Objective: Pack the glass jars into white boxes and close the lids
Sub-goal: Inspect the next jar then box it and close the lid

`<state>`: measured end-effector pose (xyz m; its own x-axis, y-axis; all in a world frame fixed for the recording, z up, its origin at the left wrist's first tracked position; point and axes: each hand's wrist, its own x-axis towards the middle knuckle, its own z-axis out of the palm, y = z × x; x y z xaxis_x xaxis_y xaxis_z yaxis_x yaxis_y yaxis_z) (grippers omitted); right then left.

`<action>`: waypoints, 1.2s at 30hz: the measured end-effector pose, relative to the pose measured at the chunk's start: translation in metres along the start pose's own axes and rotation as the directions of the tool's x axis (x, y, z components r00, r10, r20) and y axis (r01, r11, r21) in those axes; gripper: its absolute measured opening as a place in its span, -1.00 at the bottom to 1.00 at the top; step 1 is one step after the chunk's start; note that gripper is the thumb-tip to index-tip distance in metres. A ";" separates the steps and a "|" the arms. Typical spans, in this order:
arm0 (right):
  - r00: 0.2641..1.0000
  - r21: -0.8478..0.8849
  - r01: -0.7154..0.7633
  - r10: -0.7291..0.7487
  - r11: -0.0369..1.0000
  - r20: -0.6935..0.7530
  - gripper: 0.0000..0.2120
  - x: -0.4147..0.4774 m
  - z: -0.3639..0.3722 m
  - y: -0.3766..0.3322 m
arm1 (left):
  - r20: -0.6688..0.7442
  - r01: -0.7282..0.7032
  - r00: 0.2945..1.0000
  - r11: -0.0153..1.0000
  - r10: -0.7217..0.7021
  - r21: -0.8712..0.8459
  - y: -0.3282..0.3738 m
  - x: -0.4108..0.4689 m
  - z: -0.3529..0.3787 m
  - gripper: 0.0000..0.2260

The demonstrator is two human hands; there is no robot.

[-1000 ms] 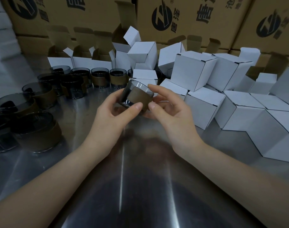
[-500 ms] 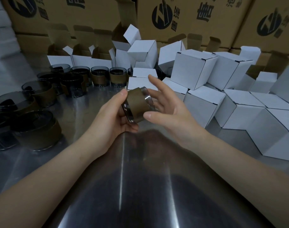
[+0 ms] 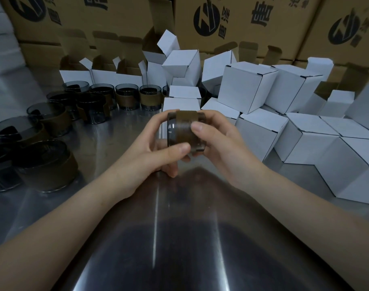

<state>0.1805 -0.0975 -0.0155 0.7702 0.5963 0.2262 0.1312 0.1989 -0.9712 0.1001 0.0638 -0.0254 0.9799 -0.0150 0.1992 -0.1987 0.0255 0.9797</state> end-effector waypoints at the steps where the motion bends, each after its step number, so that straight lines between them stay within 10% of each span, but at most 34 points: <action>1: 1.000 0.001 -0.011 0.011 1.000 0.001 -0.51 0.000 -0.001 0.000 | -0.001 -0.010 1.000 1.000 0.010 0.030 0.000 0.000 0.001 -0.29; 13: 0.998 -0.041 -0.059 0.058 0.997 -0.014 -0.39 0.001 -0.001 0.003 | -0.099 -0.117 0.985 0.967 0.143 0.225 -0.002 -0.001 -0.003 -0.39; 21: 0.997 0.058 -0.071 0.068 0.996 0.047 -0.50 0.002 -0.004 -0.001 | -0.147 -0.020 0.989 1.000 0.017 -0.021 -0.003 0.002 -0.004 -0.57; 36: 0.932 0.303 -0.126 0.008 0.945 0.364 -0.29 0.002 -0.003 0.004 | 0.202 0.315 0.943 0.904 -0.264 -0.289 0.009 0.004 -0.002 -0.19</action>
<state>0.1847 -0.0978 -0.0189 0.4916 0.8399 0.2301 -0.1624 0.3480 -0.9233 0.1019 0.0662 -0.0158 0.9726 -0.2230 -0.0661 0.1344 0.3073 0.9421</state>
